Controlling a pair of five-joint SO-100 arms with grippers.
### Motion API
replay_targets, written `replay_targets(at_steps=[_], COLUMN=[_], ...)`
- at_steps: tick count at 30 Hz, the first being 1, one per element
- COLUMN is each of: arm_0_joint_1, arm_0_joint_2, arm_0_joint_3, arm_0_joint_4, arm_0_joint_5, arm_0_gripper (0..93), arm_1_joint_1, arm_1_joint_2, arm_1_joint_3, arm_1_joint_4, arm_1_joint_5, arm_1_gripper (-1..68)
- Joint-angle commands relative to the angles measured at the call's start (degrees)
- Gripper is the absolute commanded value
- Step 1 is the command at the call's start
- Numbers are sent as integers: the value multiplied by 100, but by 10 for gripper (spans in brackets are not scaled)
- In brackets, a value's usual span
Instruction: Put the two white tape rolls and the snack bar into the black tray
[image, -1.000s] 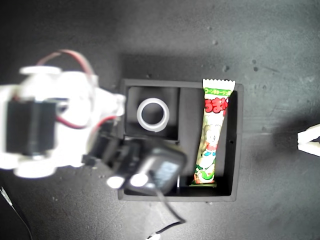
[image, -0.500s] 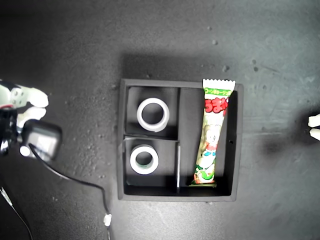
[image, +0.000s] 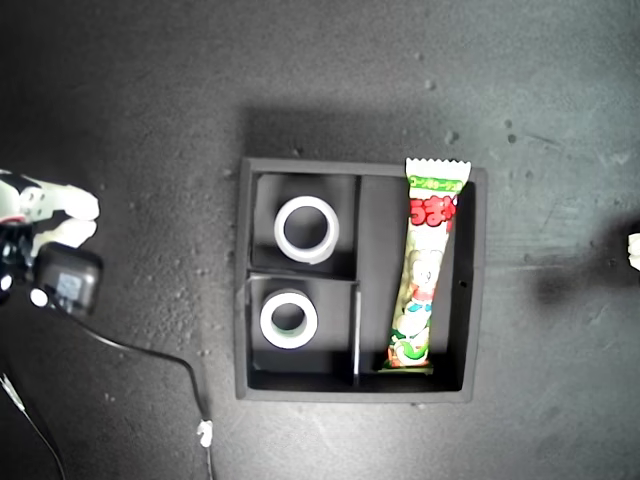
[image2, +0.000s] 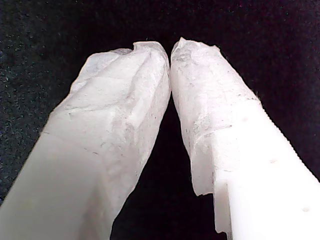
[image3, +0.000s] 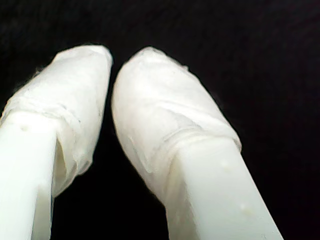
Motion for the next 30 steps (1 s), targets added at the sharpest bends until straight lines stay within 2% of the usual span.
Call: replay_targets(at_steps=[1,5,7,10,13,15,30], arm_0_joint_1=[97,0,123,202,413,483,492], arm_0_joint_2=[299,299,299,308,264,299,299], arm_0_joint_3=[325,967,967,967,967,967,967], arm_0_joint_4=[-114,-369,-466,-123,404,396,396], arm_0_joint_5=[-114,-545,-510,-492,-817,-158,-246], arm_0_gripper=[-1,1,1,1,1,1,1], arm_1_joint_1=[-149,-325,-167,53,70,-53,-114], arm_1_joint_2=[35,35,35,35,35,35,35], arm_1_joint_3=[70,70,70,70,70,70,70], arm_1_joint_4=[-193,-202,-18,167,334,343,343], arm_1_joint_5=[-729,-694,-888,-1222,-1459,-1424,-1424], arm_1_gripper=[-2,-2,-1,-1,0,0,0])
